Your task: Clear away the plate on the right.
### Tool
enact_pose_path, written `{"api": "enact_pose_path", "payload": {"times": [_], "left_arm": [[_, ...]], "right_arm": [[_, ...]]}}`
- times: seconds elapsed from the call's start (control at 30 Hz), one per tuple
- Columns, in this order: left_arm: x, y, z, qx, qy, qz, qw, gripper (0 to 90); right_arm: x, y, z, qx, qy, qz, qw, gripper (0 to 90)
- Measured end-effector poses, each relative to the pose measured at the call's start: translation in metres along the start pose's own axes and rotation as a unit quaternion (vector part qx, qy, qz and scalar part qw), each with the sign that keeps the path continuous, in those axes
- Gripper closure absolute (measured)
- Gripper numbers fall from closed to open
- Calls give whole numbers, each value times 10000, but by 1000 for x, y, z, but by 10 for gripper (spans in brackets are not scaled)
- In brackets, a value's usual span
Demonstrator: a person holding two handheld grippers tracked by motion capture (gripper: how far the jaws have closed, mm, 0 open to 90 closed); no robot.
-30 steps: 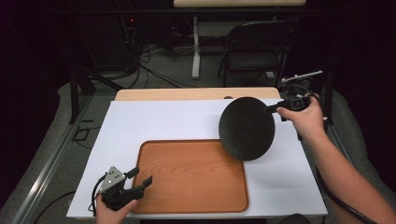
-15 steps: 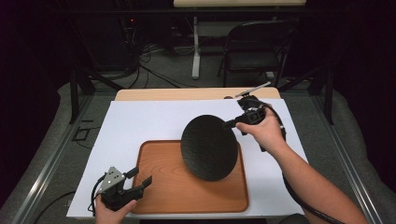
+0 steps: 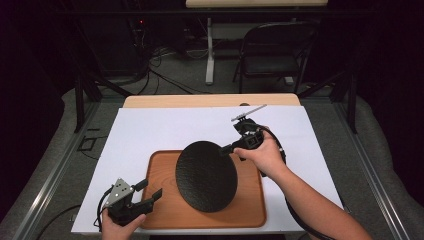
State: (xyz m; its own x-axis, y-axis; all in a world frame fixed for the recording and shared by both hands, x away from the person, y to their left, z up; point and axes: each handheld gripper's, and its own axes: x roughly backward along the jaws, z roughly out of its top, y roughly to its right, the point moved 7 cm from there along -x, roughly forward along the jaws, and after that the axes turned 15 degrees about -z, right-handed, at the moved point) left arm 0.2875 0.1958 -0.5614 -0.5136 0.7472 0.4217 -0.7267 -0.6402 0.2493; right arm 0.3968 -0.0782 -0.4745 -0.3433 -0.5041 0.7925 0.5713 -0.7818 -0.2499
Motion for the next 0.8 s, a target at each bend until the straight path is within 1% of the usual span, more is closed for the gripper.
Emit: {"api": "enact_pose_path", "payload": {"times": [0.07, 0.1, 0.23, 0.27, 0.33, 0.43, 0.47, 0.63, 0.7, 0.8], "left_arm": [[0, 0, 0, 0, -4, 4, 10000, 356], [0, 0, 0, -1, 0, 29, 10000, 356], [-1, 0, 0, -15, 8, 25, 10000, 346], [-1, 0, 0, -17, 6, 26, 10000, 340], [0, -1, 1, -64, 49, 107, 9999, 327], [1, -1, 1, -80, 72, 135, 9999, 310], [1, -1, 1, -69, 63, 144, 9999, 298], [1, -1, 2, -97, 90, 139, 9998, 288], [2, -1, 2, -125, 49, 251, 9996, 280], [3, -1, 2, -146, 93, 249, 9995, 276]], "right_arm": [[-2, 1, -2, -31, 7, -26, 10000, 856], [-2, 2, -3, -56, 11, 2, 10000, 856], [-2, 6, -6, -99, 29, -52, 9999, 860], [-3, 8, -8, -108, 47, -97, 9999, 864], [-4, 10, -9, -127, 67, -127, 9998, 867], [-4, 10, -10, -108, 75, -135, 9998, 867], [-3, 10, -11, -68, 89, -163, 9998, 868], [-3, 10, -11, -28, 107, -216, 9997, 871], [-3, 10, -11, -25, 89, -222, 9997, 871], [-3, 10, -11, -29, 76, -221, 9997, 871]]}}
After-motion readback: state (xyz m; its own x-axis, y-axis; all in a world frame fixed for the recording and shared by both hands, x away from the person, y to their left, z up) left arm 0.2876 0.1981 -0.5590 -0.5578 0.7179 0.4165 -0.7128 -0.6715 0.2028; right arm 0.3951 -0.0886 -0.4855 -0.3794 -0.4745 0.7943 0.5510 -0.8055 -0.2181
